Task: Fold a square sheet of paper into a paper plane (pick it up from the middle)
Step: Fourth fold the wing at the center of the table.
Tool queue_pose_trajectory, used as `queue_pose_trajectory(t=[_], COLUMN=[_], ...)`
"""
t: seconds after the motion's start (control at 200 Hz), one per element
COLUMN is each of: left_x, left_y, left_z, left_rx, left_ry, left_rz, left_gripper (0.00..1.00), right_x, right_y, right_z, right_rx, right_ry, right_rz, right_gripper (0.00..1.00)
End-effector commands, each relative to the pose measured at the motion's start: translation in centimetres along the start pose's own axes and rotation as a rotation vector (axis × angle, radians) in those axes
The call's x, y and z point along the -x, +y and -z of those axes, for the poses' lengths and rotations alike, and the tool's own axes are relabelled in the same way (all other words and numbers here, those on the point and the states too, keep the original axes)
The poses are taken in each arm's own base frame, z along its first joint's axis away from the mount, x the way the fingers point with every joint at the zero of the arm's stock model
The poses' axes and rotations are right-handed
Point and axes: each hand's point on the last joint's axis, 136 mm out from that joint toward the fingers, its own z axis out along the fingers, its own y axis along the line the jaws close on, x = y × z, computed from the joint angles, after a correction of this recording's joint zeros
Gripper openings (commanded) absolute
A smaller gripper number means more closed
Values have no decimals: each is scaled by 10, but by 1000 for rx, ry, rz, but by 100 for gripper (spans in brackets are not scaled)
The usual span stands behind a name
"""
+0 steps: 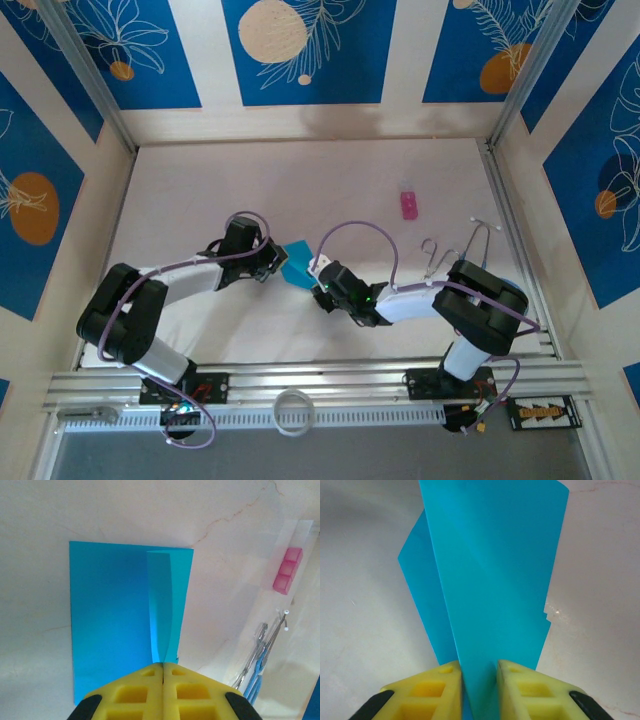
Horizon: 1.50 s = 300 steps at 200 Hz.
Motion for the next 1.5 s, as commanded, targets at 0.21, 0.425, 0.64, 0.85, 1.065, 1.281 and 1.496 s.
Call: queue_pose_trajectory(t=[0.21,0.425,0.64,0.85,1.065,1.281,1.496], left_x=[2,2,3,4,8,20,20], left_y=[-19,-18,-19,-20,-28,-31,-17], left_z=[7,6,7,8,15,46,57], left_rx=[-47,-46,-46,-46,-80,-53,-17], left_ry=[9,10,8,1,-21,-150,-185], left_rz=[-2,-6,-5,-8,-50,-159,-159], left_gripper=[5,5,5,7,24,41,43], right_x=[19,19,17,18,15,20,18], right_y=[2,1,0,2,2,13,12], right_z=[2,2,3,3,1,3,0], right_rx=[-3,-16,-18,-3,9,148,207], right_ry=[-39,-39,-34,-30,-16,-31,-33], right_rz=[26,28,29,14,-31,-171,-307], right_gripper=[24,23,17,11,3,2,1])
